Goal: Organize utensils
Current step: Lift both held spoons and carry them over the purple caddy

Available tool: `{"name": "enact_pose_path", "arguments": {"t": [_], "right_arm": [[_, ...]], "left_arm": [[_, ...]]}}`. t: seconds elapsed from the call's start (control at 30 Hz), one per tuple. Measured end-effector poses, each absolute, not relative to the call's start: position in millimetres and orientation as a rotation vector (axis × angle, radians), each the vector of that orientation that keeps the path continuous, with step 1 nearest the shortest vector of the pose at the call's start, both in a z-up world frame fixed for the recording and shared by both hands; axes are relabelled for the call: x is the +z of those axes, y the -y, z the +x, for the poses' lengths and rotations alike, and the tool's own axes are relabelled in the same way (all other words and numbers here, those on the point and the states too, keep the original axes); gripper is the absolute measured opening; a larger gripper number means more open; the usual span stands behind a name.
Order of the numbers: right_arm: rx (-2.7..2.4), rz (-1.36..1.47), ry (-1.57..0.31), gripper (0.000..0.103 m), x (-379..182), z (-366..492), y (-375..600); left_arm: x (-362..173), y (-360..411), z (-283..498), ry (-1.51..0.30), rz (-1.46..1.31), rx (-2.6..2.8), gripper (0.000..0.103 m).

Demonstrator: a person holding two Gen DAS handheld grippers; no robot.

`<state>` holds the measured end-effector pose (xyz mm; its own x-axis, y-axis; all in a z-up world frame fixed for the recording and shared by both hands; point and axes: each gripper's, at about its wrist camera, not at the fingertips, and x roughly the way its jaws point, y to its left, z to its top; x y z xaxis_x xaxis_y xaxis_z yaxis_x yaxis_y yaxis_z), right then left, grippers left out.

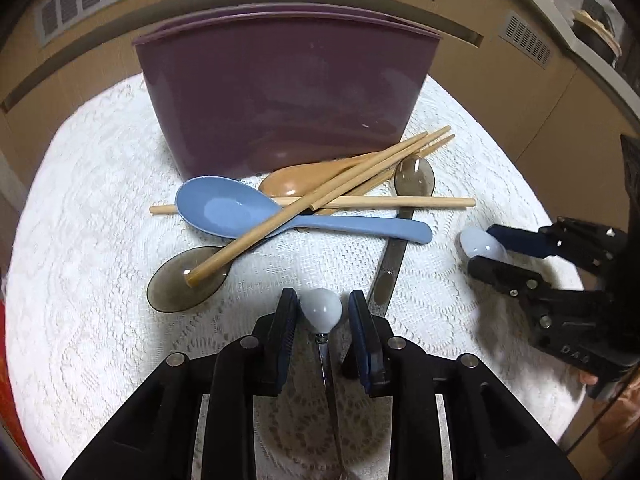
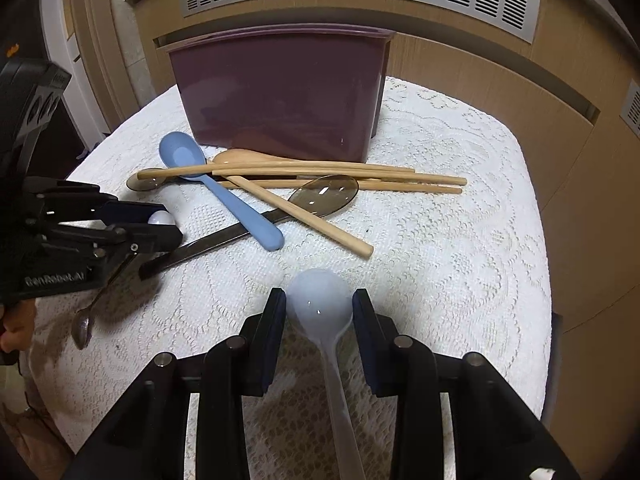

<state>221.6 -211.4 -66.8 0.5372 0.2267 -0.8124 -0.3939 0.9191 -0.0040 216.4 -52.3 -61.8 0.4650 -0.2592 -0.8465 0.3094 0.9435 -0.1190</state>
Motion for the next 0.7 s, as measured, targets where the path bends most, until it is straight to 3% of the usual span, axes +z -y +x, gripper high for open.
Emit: {"name": "enact_pose_path", "arguments": {"t": [0.13,0.43,0.7], "right_arm": [[0.369,-0.185,-0.933,0.032,-64.5,216.2,209.6],[0.364,-0.183,-0.887,0.032,-44.0,189.2,199.3],[0.336,-0.170,-0.717,0.032,25.9,152.7,195.7]], "left_arm": [[-63.5,60.0,198.7,-0.970,0.122,-0.342,0.023],[-43.0,41.7,164.0,-0.839,0.065,-0.321,0.023],[40.6,21.9,129.2,-0.593,0.012,-0.326,0.023]]}}
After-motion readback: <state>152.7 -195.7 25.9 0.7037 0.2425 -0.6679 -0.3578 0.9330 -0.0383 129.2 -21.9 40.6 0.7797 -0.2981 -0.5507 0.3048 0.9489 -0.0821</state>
